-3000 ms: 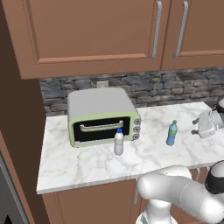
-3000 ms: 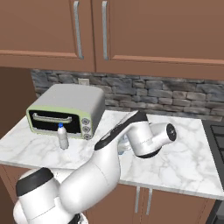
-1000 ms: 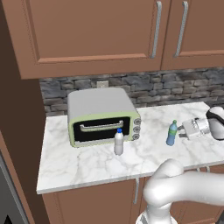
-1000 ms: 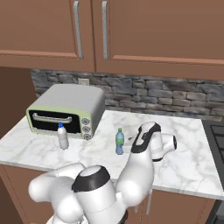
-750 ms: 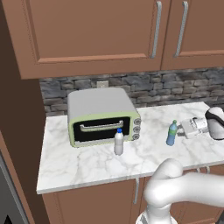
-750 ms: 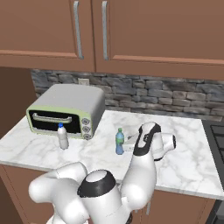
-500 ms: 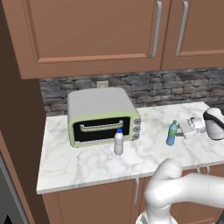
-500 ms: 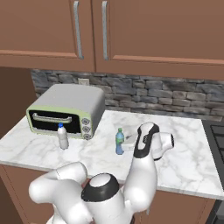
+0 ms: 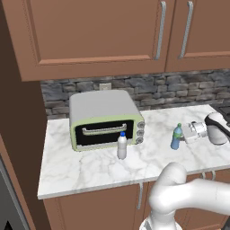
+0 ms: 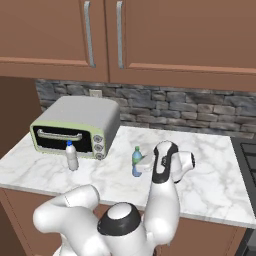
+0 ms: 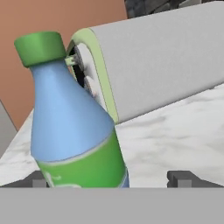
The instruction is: Take the bottled waters from the counter and place them in the freezer to freeze. Close the freezer door after placing the bottles.
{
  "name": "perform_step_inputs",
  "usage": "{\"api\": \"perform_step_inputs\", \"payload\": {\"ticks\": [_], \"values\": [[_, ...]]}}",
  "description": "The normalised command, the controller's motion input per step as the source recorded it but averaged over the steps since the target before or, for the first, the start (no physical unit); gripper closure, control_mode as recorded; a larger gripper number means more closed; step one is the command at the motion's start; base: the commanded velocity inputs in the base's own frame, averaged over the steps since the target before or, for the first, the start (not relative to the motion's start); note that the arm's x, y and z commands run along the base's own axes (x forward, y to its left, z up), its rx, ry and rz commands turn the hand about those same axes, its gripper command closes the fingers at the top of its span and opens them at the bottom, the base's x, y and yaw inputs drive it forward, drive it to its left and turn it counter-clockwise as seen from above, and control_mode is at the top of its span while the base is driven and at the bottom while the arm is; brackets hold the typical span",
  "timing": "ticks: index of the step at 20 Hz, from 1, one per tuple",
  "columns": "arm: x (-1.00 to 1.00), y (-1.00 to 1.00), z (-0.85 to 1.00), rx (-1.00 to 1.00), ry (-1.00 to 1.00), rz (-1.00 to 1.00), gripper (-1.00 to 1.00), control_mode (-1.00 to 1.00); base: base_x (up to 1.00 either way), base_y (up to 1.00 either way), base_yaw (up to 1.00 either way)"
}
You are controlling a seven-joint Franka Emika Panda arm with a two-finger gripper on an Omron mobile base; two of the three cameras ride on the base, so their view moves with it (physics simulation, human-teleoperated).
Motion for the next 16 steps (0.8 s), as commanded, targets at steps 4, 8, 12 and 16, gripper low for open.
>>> {"api": "perform_step_inputs", "payload": {"ticks": [4,8,12,16], "values": [[0.08,0.12,-0.02,0.0,0.0,0.02,-1.0,-1.0,0.0,0.0,0.0],[0.06,0.02,-0.01,0.0,0.0,0.03,-1.0,-1.0,0.0,0.0,0.0],[0.0,0.0,0.0,0.0,0.0,0.03,1.0,-1.0,0.0,0.0,0.0],[0.0,0.0,0.0,0.0,0.0,0.0,1.0,-1.0,0.0,0.0,0.0]]}}
